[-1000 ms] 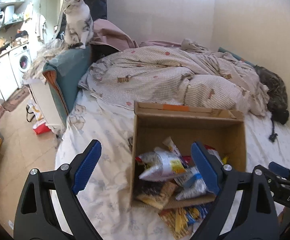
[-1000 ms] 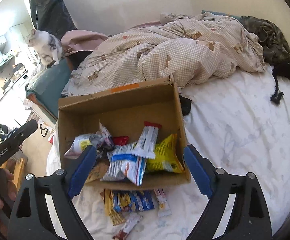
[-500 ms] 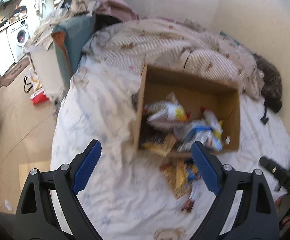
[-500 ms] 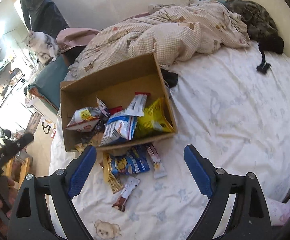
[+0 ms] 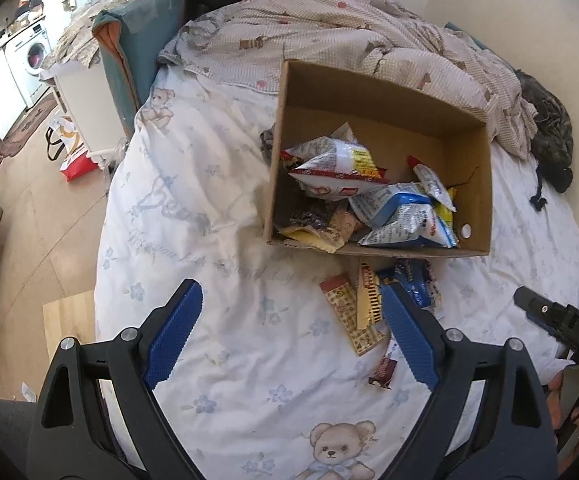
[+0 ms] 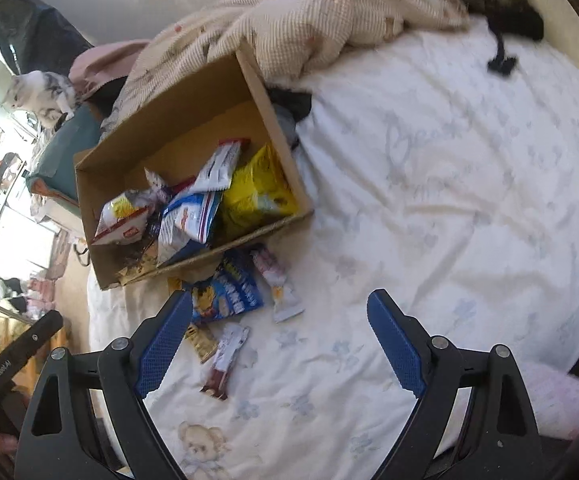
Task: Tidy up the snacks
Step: 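Withdraw both tools back toward the remaining snacks, then grasp the blue snack bag with yellow lettering with the right gripper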
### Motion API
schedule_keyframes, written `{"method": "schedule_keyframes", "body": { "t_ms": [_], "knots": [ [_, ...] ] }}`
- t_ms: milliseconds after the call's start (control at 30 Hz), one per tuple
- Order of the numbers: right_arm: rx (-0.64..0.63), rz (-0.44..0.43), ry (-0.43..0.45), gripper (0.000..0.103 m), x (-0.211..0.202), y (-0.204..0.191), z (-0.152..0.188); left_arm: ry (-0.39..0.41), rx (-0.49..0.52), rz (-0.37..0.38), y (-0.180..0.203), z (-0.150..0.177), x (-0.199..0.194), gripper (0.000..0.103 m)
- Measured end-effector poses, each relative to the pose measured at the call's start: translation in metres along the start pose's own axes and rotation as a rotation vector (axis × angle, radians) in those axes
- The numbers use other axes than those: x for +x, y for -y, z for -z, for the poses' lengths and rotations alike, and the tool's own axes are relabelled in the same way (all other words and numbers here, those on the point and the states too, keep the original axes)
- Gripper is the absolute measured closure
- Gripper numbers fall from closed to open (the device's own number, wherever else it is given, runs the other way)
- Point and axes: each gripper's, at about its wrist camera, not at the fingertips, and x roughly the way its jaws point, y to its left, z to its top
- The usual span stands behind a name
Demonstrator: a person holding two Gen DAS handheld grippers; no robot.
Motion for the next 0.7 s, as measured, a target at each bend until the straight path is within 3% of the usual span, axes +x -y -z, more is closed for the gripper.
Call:
{"method": "schedule_keyframes", "body": {
  "t_ms": [200, 400, 533, 600, 667, 700],
  "knots": [
    [0.151, -0.109, -0.178, 0.012, 0.06, -0.014, 0.003, -0.055, -0.112, 0.0, -0.02, -0.005, 0.009, 0.014],
    [0.194, -0.031, -0.226, 0.013, 0.124, -0.039, 0.001, -0.049, -0.147, 0.009, -0.029, -0.007, 0.005, 0.014],
    [0.23, 0.016, -0.246, 0.02, 0.15, -0.039, 0.002, -0.065, -0.18, 0.026, -0.036, -0.008, 0.007, 0.014],
    [0.209, 0.026, -0.23, 0.031, 0.151, -0.043, 0.004, -0.08, -0.199, 0.044, -0.038, -0.009, 0.009, 0.014],
    [0.167, 0.011, -0.23, 0.054, 0.148, -0.05, 0.006, -0.085, -0.207, 0.057, -0.037, -0.011, 0.009, 0.014],
    [0.158, 0.01, -0.232, 0.06, 0.147, -0.052, 0.008, -0.084, -0.208, 0.06, -0.036, -0.012, 0.009, 0.014]
  ]
}}
